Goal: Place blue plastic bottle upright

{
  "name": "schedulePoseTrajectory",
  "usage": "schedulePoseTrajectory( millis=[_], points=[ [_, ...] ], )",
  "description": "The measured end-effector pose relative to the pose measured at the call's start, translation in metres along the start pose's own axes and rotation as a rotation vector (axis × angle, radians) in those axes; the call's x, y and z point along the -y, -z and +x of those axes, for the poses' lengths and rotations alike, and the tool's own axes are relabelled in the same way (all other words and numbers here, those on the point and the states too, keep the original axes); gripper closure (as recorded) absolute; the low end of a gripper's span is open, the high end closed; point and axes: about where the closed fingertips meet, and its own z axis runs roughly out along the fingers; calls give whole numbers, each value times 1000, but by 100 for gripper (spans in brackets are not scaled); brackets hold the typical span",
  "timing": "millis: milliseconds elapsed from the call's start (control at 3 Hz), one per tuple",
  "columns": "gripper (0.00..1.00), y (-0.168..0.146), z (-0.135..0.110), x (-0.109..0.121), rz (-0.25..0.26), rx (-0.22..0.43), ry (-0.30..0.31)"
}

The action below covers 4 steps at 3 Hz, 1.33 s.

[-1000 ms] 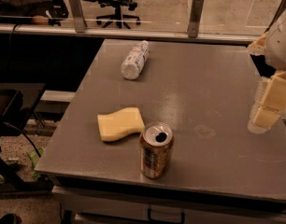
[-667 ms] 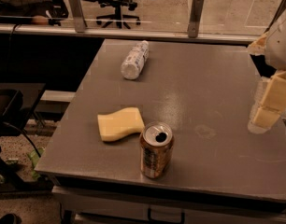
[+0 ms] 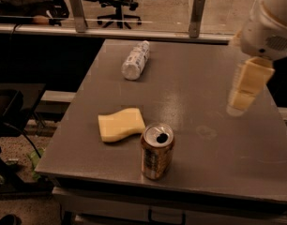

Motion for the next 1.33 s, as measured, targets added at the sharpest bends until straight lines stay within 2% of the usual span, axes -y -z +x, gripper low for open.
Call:
schedulePoseTrajectory(
  millis=[333,667,1000,1333],
  points=[
    [0,-19,-17,32,-30,-3,-52],
    [0,-40,-33,68,-54,16,-156],
    [0,-65,-57,105,-53,32,-304],
    [0,-81,-71,120,-47,29,-413]
  ],
)
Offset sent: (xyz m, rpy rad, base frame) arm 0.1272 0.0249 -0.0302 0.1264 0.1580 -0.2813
